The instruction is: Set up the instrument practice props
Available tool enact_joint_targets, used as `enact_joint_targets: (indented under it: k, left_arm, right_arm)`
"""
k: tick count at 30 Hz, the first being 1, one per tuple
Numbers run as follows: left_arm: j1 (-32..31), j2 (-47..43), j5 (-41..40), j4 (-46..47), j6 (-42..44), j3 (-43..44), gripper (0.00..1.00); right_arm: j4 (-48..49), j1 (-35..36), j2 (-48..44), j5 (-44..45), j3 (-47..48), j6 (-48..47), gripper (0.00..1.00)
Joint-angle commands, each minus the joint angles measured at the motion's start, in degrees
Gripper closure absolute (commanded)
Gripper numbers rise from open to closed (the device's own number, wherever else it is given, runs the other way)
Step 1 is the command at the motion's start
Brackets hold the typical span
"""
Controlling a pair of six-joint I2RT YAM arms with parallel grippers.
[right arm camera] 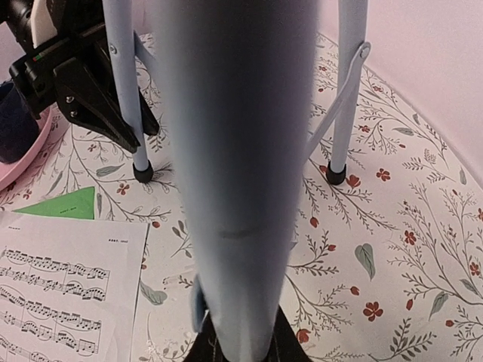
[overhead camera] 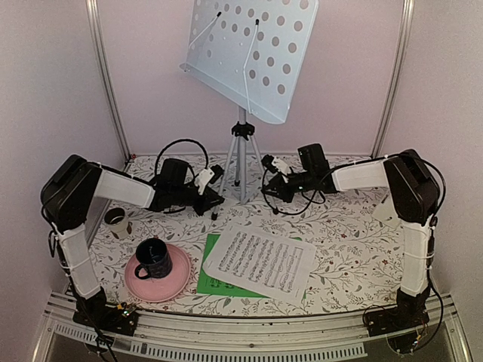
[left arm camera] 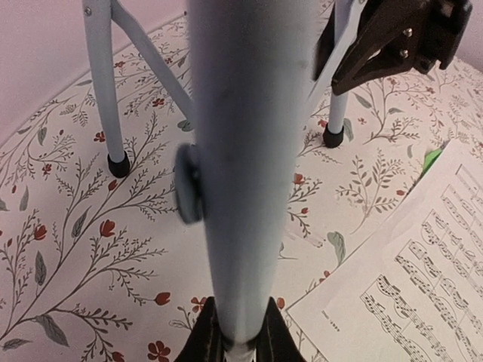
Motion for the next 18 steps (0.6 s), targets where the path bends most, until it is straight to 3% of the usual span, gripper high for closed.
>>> enact_joint_targets:
  k: [1, 11, 18]
  left_arm:
    - [2.23, -5.64, -5.8, 0.4, -3.71, -2.74, 1.0]
    - [2.89, -12.48, -9.94, -1.37, -6.91, -8.85, 1.0]
    - [3.99, -12.78, -8.9, 3.36, -8.22, -12.91, 1.0]
  right_arm:
    - [-5.43, -4.84, -4.76, 5.22, -4.27, 2.97, 1.0]
    - [-6.98, -4.87, -9.71, 10.25, -9.09, 5.53, 1.0]
    - [-7.87, -4.88, -11.3, 13.97, -12.24, 5.6, 1.0]
